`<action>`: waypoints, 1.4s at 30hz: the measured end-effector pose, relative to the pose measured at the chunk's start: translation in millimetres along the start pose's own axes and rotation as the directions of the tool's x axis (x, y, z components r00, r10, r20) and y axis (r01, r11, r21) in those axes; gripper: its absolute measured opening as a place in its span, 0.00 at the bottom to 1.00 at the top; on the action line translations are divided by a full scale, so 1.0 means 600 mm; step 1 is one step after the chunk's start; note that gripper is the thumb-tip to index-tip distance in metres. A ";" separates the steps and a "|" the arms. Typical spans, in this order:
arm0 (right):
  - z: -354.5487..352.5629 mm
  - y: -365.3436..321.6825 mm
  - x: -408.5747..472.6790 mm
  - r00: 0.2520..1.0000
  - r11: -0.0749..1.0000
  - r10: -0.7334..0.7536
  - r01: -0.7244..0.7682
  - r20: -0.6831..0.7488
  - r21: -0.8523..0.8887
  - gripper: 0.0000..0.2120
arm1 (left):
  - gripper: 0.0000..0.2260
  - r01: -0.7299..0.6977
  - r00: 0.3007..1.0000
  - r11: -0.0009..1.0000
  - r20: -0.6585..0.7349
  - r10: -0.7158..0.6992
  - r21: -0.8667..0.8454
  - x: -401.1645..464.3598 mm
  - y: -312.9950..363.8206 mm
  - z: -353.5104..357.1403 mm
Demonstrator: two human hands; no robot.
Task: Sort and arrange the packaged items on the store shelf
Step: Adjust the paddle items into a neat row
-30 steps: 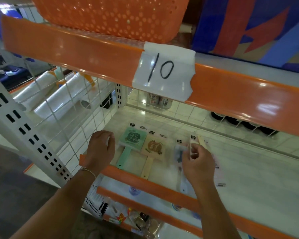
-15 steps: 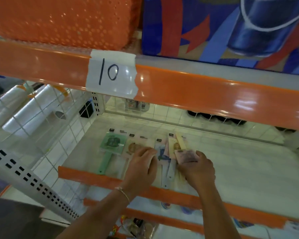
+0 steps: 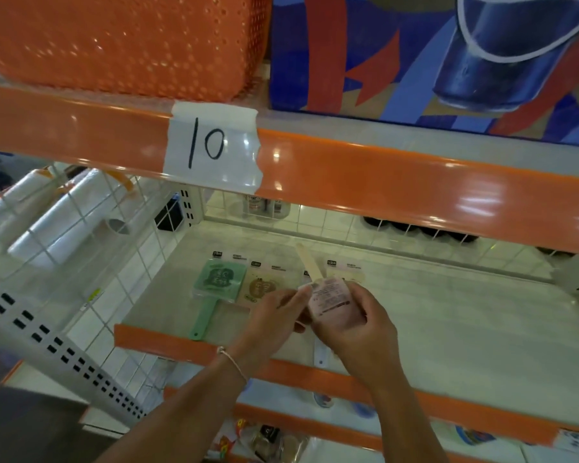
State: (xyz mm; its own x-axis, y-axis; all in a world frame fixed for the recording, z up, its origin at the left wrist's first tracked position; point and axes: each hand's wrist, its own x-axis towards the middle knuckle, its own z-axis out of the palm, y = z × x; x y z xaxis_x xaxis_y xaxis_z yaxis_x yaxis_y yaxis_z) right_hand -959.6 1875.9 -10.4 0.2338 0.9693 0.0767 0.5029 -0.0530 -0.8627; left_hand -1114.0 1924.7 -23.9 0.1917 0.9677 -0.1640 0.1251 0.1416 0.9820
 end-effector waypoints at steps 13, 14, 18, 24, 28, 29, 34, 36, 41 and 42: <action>0.020 -0.004 0.020 0.991 0.979 0.109 -0.093 -0.077 0.183 0.07 | 0.14 0.017 0.979 0.991 -0.201 -0.044 -0.135 -0.002 0.015 -0.080; 0.019 -0.009 0.021 0.985 0.955 0.167 -0.152 -0.039 0.254 0.05 | 0.14 -0.011 0.976 0.993 -0.216 -0.014 -0.118 -0.001 0.018 -0.088; 0.032 -0.033 0.026 0.889 0.717 0.382 -0.457 0.251 0.527 0.09 | 0.07 -0.196 0.971 0.981 -0.146 0.191 -0.016 0.001 0.020 -0.115; 0.056 -0.036 0.038 0.817 0.430 0.370 -0.573 0.442 0.698 0.14 | 0.12 -0.303 0.951 0.949 0.081 0.297 0.082 -0.018 0.013 -0.133; 0.069 -0.027 0.042 0.840 0.515 0.395 -0.538 0.373 0.667 0.14 | 0.14 -0.303 0.948 0.949 0.127 0.290 0.092 -0.027 0.000 -0.126; 0.072 -0.028 0.040 0.841 0.520 0.404 -0.535 0.360 0.666 0.15 | 0.15 -0.314 0.946 0.943 0.119 0.301 0.113 -0.027 -0.004 -0.125; 0.078 -0.035 0.033 0.854 0.544 0.405 -0.512 0.327 0.665 0.12 | 0.25 -0.287 0.958 0.952 0.000 0.288 0.106 -0.021 -0.020 -0.123; 0.079 -0.036 0.033 0.863 0.556 0.390 -0.499 0.321 0.665 0.11 | 0.17 -0.150 0.981 0.985 -0.108 0.159 0.090 -0.022 -0.014 -0.122; 0.087 -0.030 0.033 0.899 0.630 0.328 -0.438 0.291 0.641 0.12 | 0.12 0.182 0.981 0.982 -0.059 -0.185 -0.050 -0.021 -0.005 -0.116; 0.088 -0.028 0.032 0.903 0.648 0.311 -0.430 0.297 0.628 0.12 | 0.12 0.214 0.973 0.974 -0.074 -0.219 -0.077 -0.018 -0.008 -0.115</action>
State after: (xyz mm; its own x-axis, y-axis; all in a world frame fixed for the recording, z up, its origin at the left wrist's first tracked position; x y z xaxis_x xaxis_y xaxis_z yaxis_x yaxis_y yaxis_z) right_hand -1007.4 1908.4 -21.1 0.1205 0.9298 -0.3477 -0.2972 -0.3004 -0.9063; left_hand -1184.1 1927.9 -20.2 0.0872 0.9258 -0.3679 0.0882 0.3607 0.9285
